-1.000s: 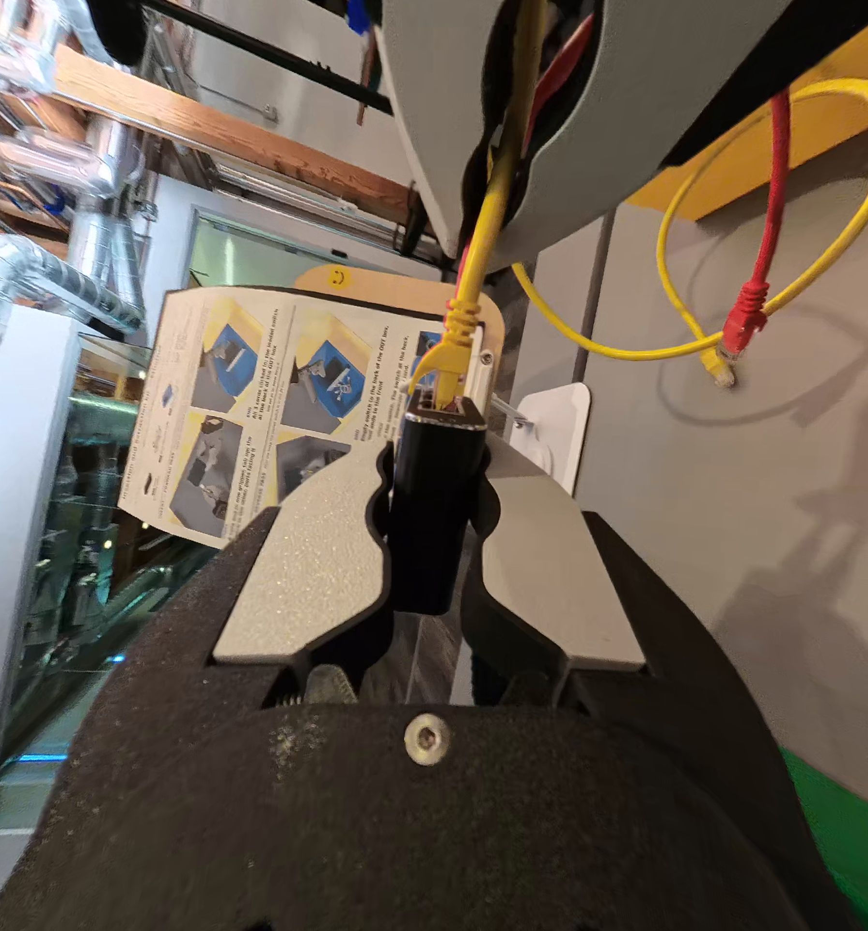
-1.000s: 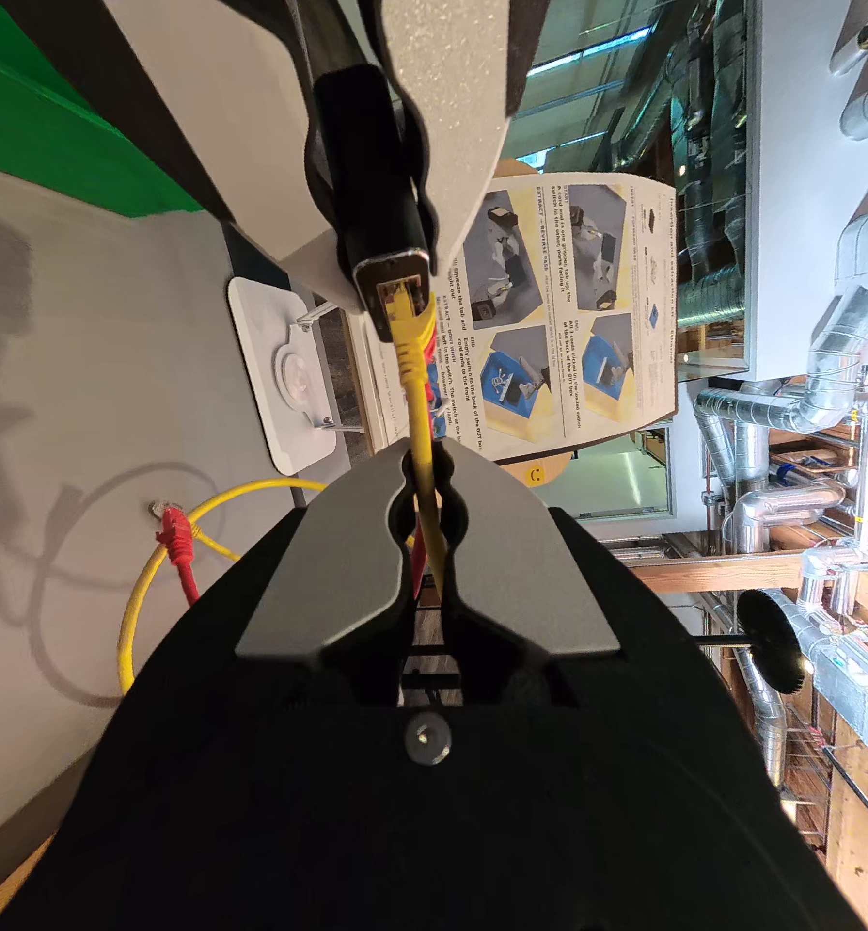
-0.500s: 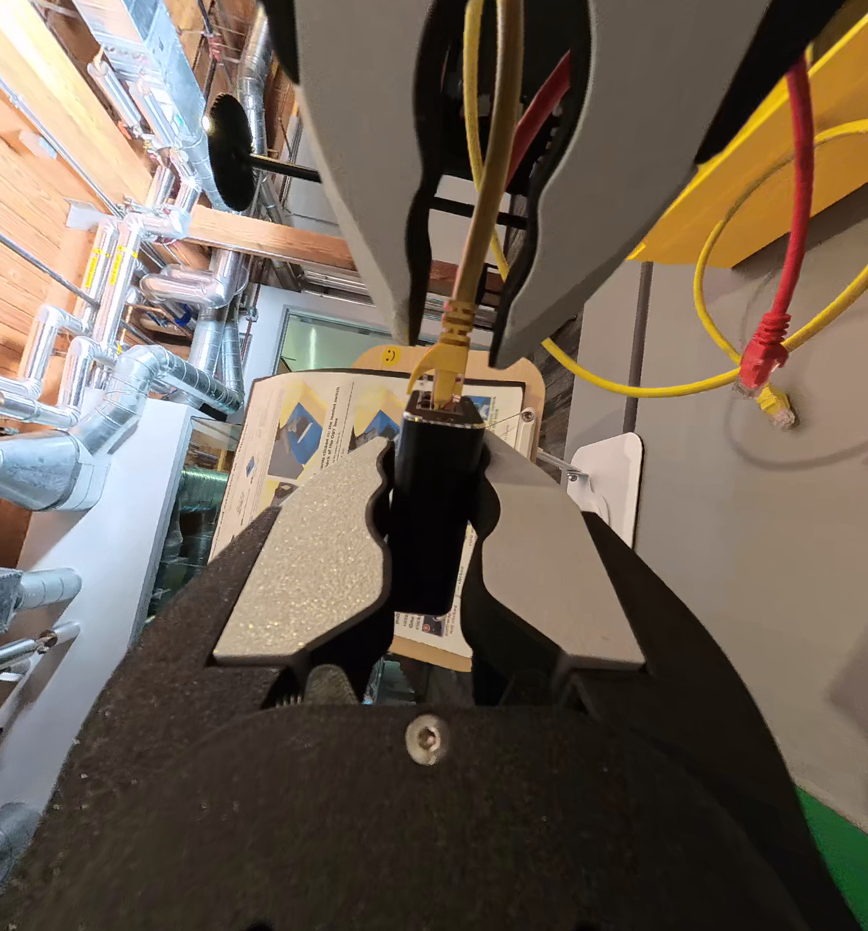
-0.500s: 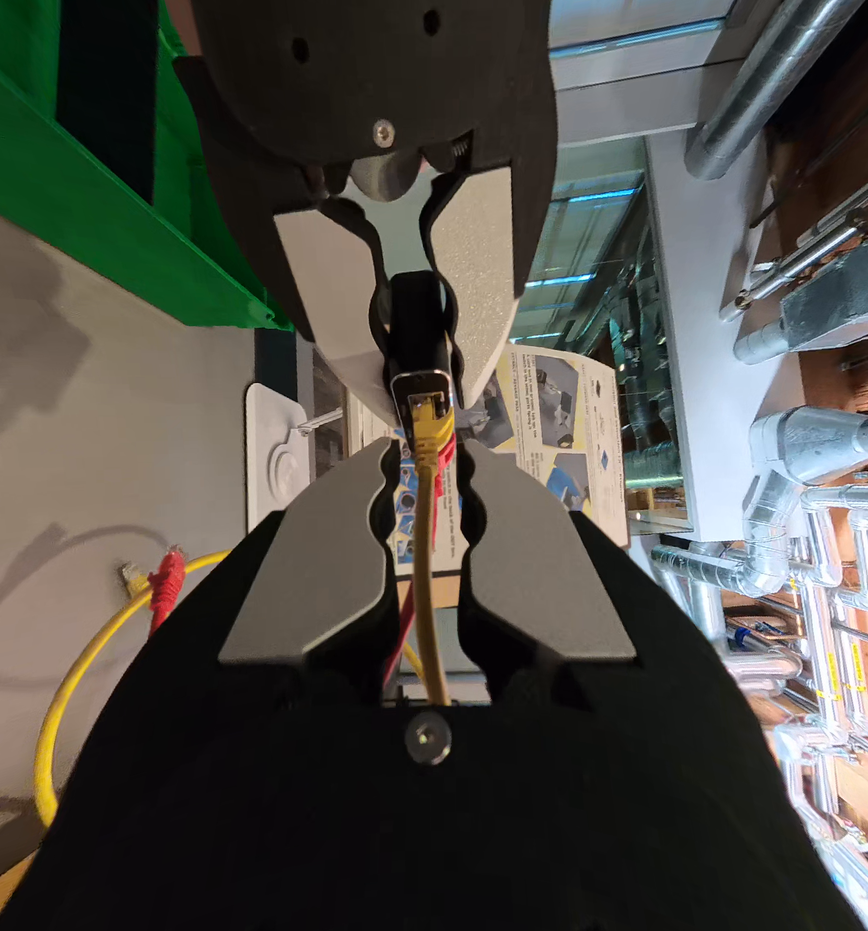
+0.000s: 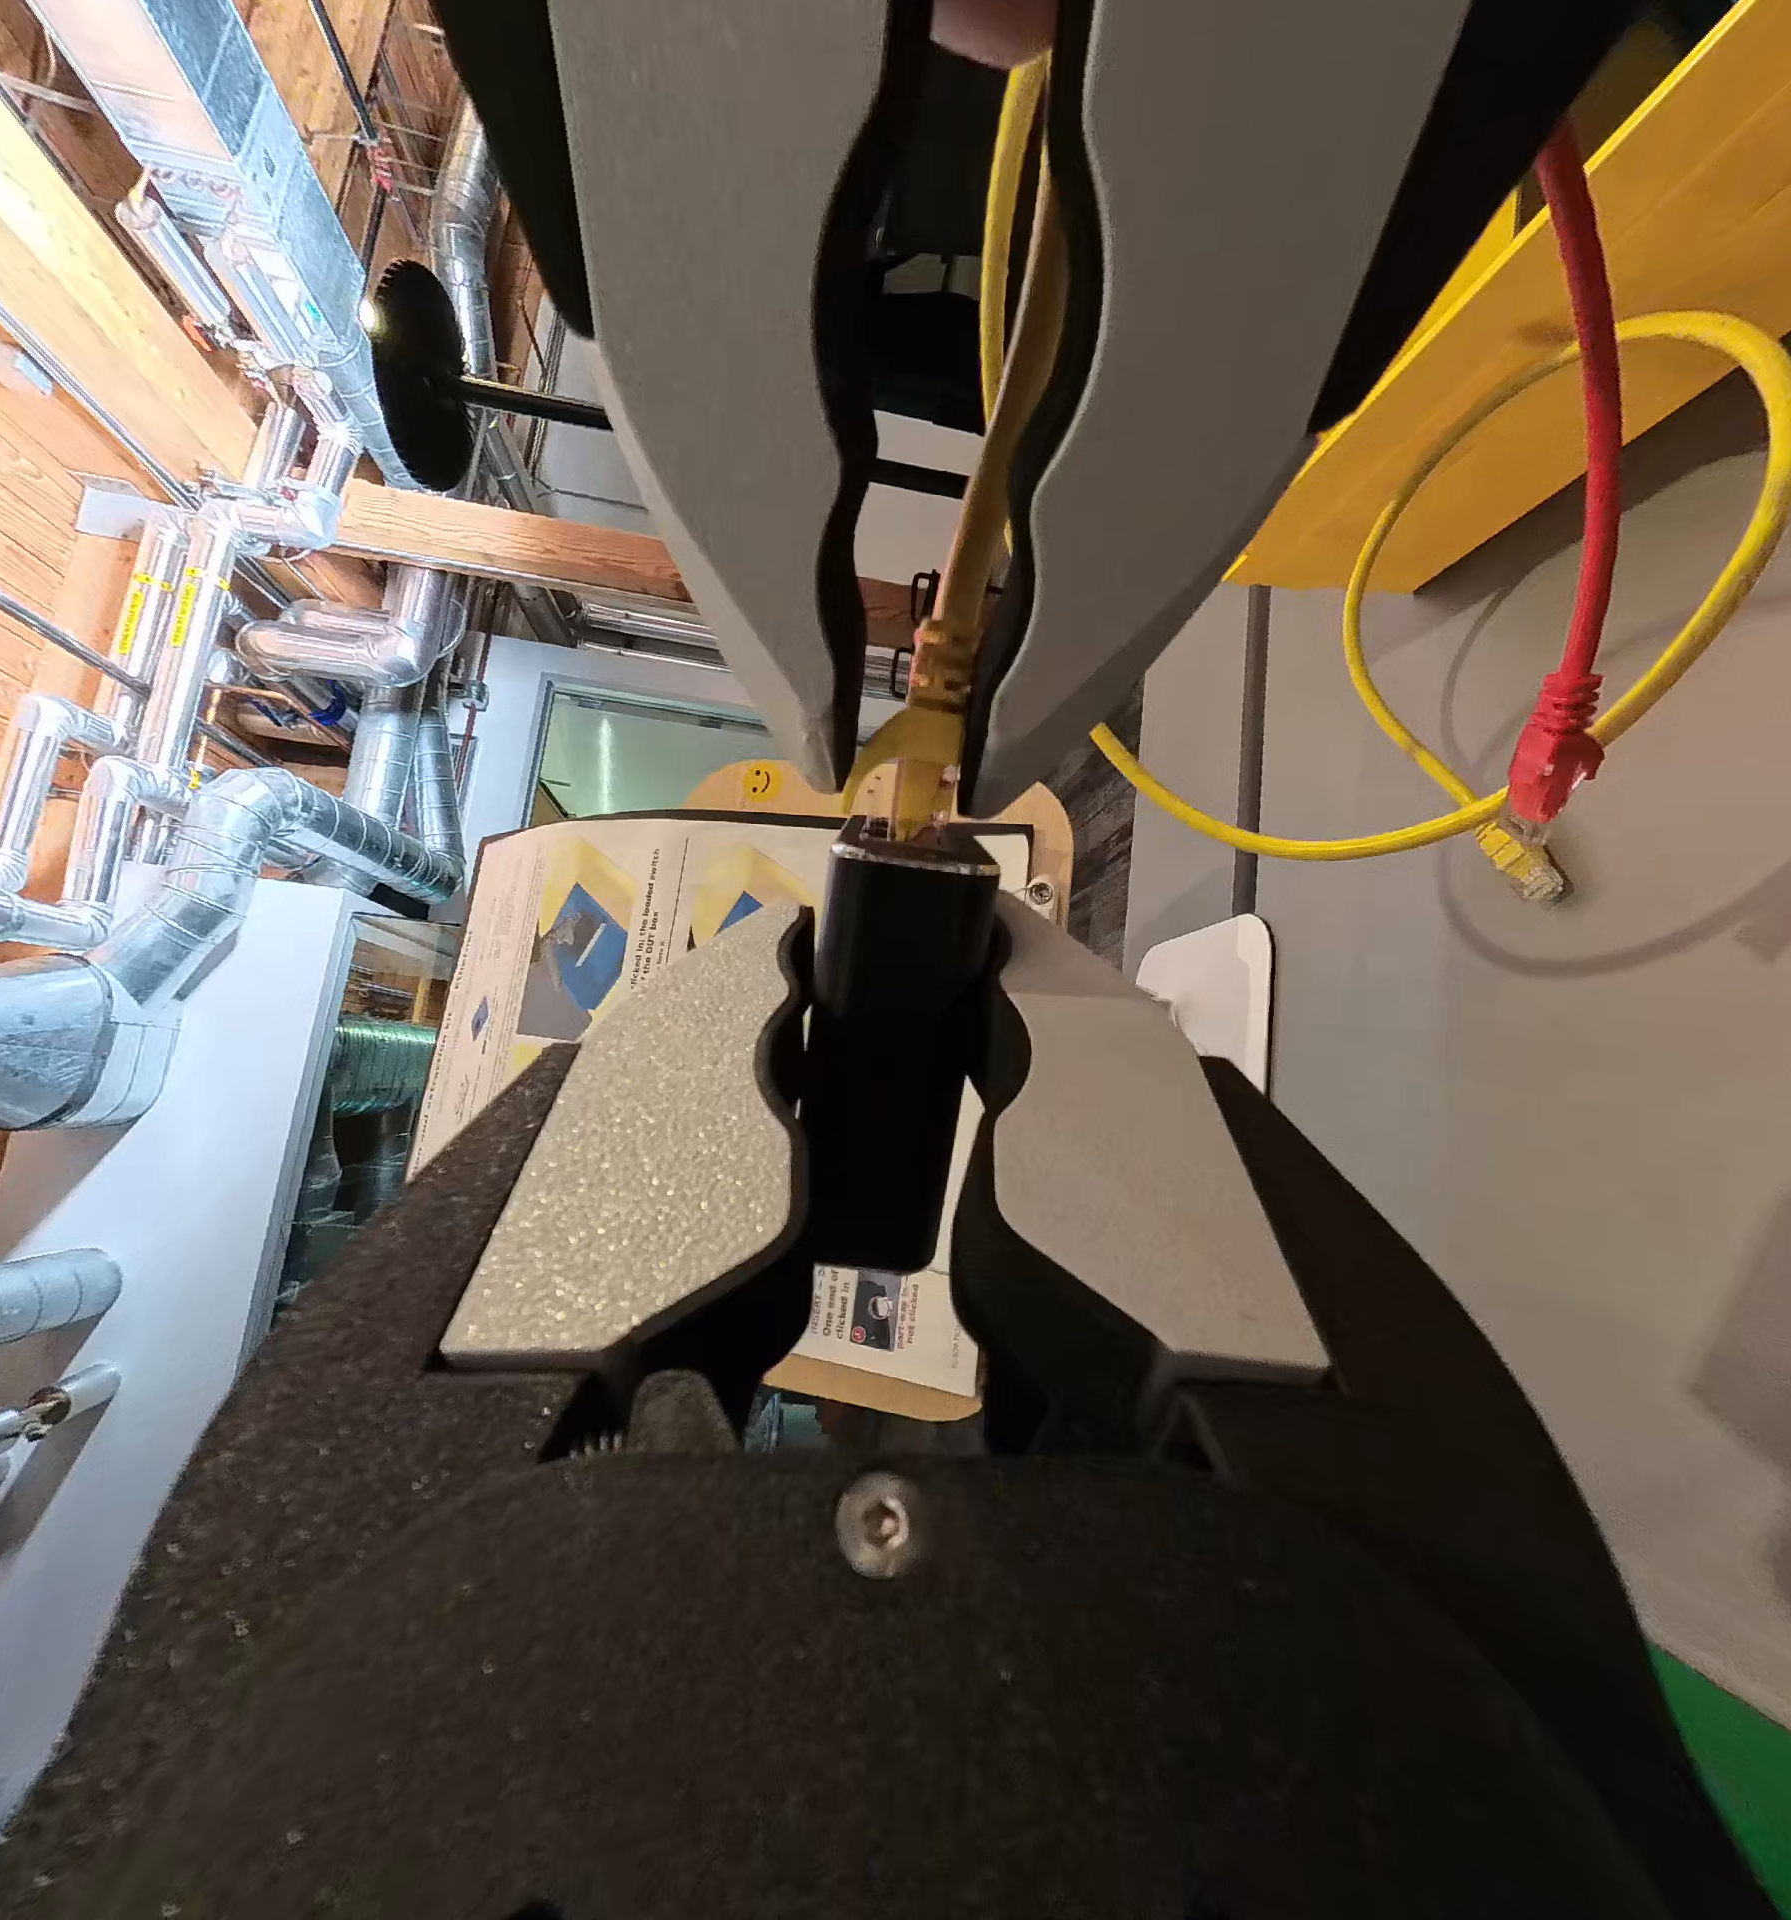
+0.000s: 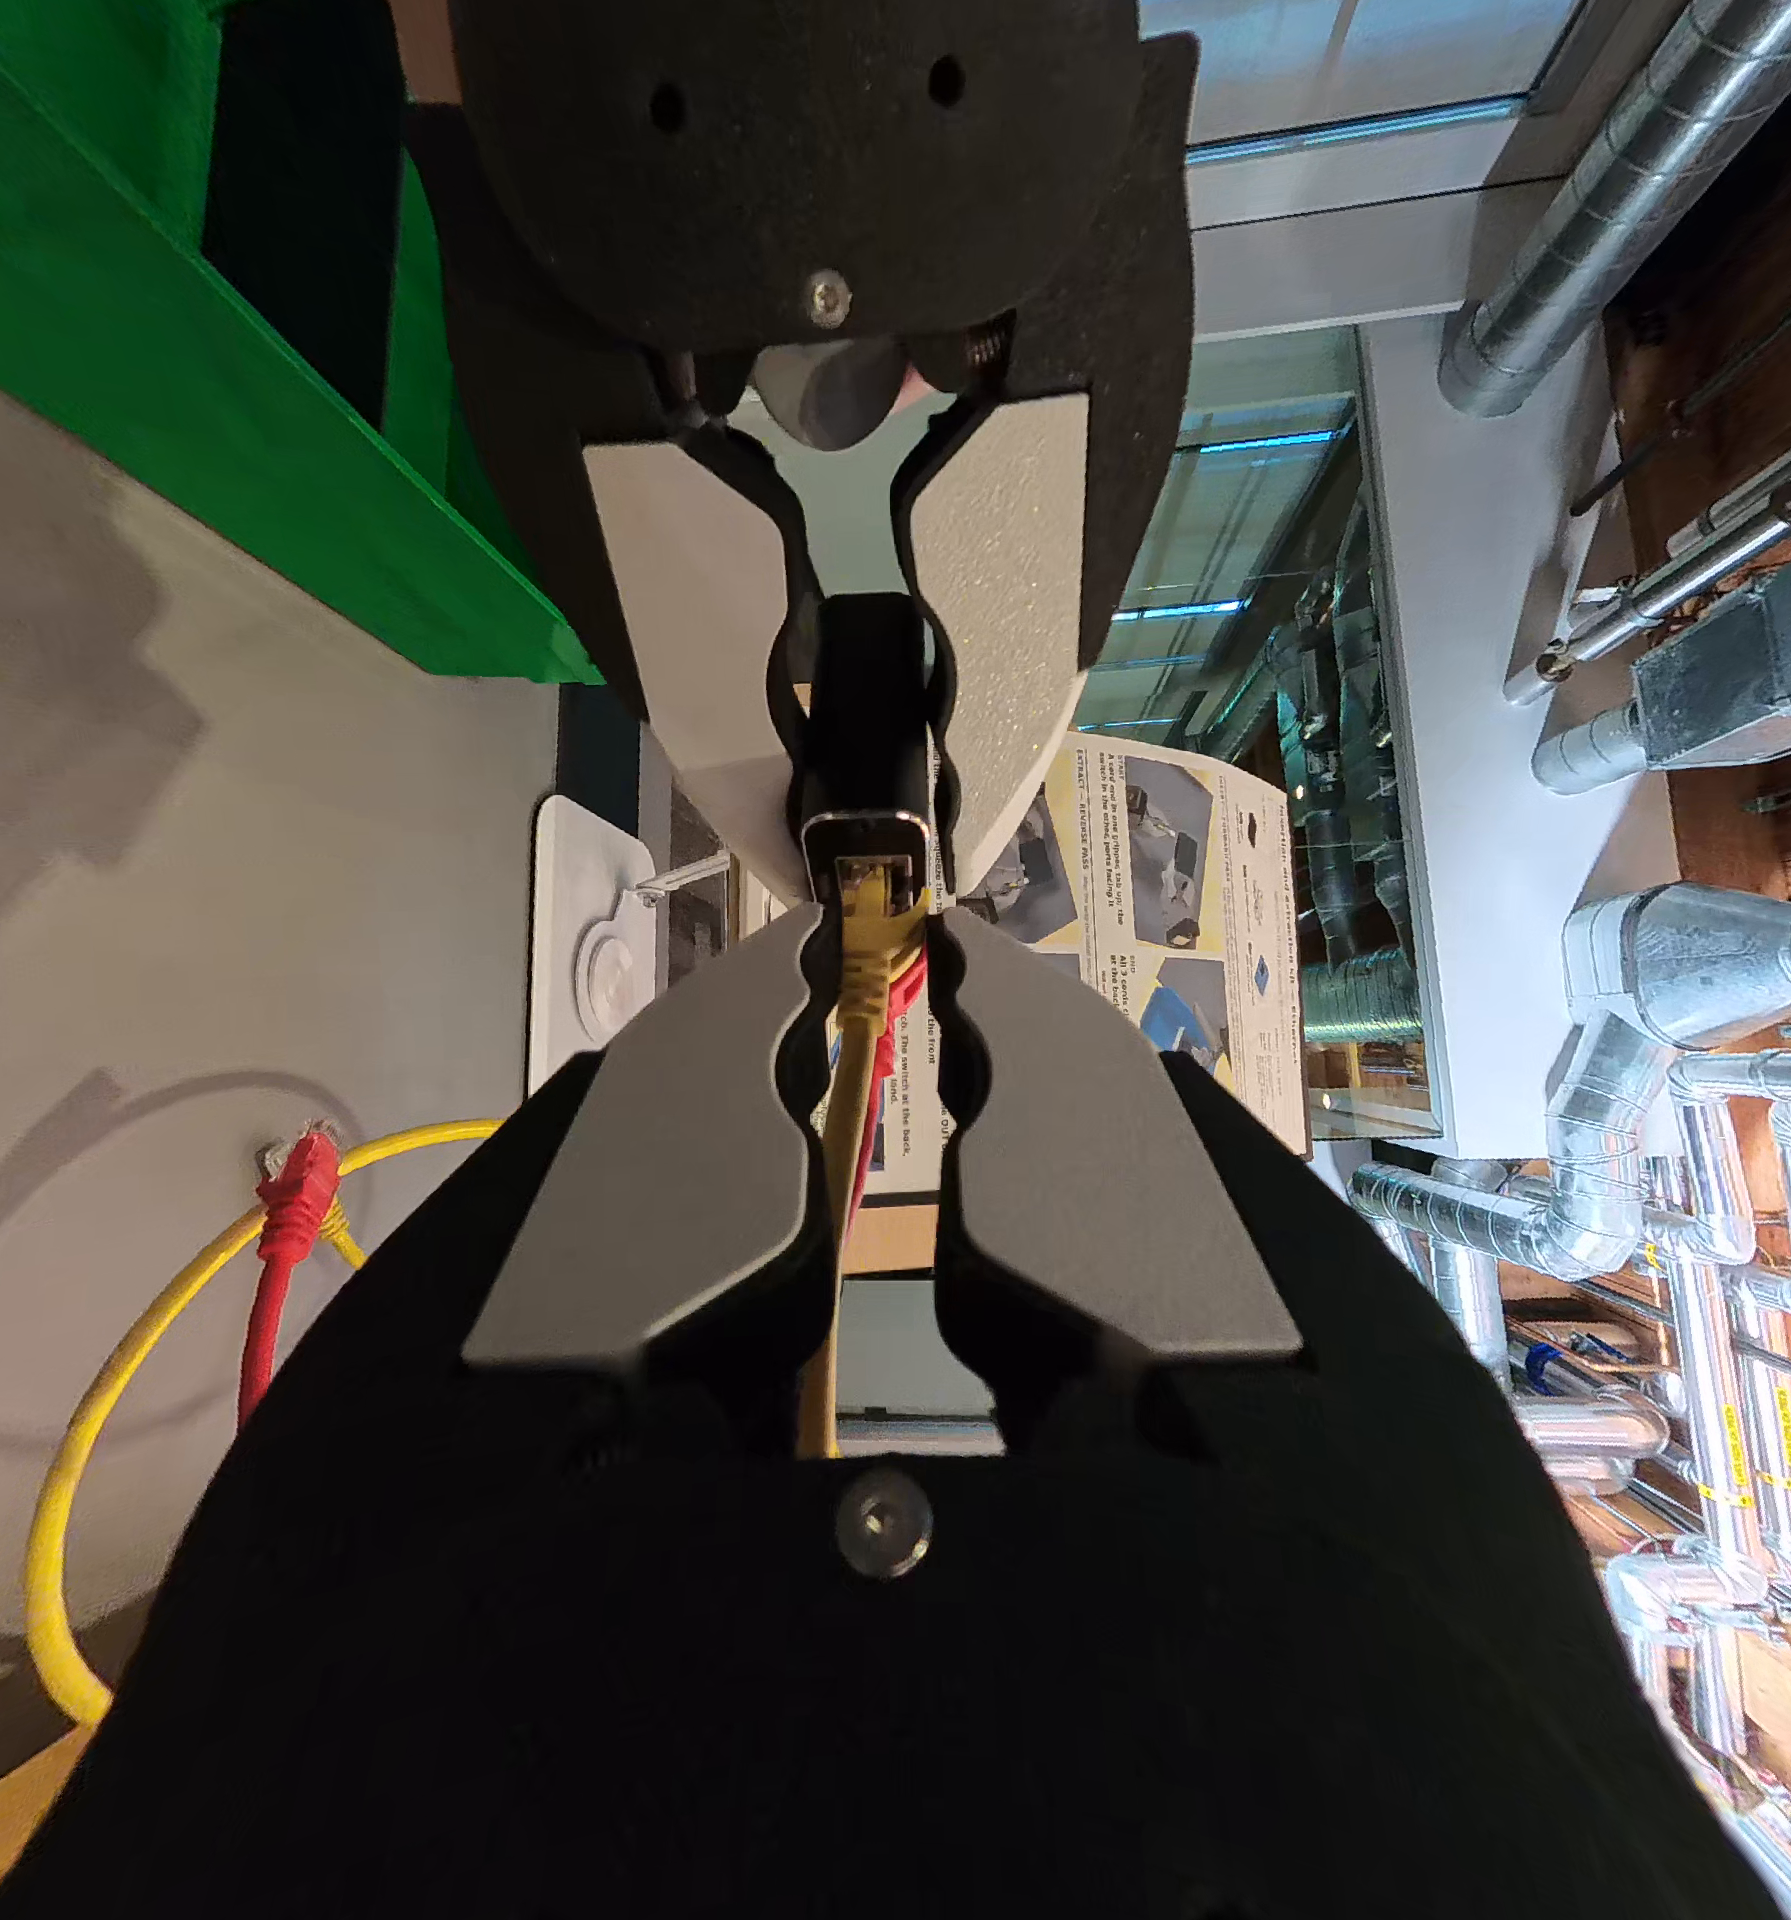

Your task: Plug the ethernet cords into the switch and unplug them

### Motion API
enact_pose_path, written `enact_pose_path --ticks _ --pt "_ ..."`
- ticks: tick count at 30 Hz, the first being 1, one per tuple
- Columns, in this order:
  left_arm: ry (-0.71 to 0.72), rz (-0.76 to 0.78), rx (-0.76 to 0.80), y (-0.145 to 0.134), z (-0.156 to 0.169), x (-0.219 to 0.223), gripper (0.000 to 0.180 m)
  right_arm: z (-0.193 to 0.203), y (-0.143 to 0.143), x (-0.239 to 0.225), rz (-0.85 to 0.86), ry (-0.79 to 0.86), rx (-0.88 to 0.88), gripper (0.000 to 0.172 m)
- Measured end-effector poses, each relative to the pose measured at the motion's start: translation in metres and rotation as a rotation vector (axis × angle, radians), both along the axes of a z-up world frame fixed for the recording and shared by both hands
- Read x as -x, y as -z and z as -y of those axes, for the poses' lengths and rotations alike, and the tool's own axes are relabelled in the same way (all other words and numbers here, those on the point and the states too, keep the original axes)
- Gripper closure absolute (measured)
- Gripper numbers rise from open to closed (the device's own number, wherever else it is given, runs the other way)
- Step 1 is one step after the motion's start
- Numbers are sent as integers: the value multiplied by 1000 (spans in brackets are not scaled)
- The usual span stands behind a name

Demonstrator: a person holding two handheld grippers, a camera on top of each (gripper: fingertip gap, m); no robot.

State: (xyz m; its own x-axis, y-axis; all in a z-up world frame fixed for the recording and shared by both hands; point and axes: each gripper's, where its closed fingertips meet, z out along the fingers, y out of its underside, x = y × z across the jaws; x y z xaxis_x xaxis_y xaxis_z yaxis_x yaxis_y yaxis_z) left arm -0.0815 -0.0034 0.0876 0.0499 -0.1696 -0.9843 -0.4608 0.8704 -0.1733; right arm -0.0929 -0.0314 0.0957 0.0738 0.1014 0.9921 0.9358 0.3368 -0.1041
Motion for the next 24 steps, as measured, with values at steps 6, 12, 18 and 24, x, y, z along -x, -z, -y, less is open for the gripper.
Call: enact_pose_path --ticks 6,12,18,24 --pt "-6 -21 -13 3 -1 -1 153 0 3 4 -11 -22 14 155" --pt "1 -1 -22 0 -1 -1 154 0 -1 4 -37 -32 3 155" --pt "-10 5 -26 -1 -2 0 153 -2 -2 4 -59 -26 8 155" --pt "-22 24 -43 -4 -5 1 154 -5 -5 4 -73 -8 -11 155"
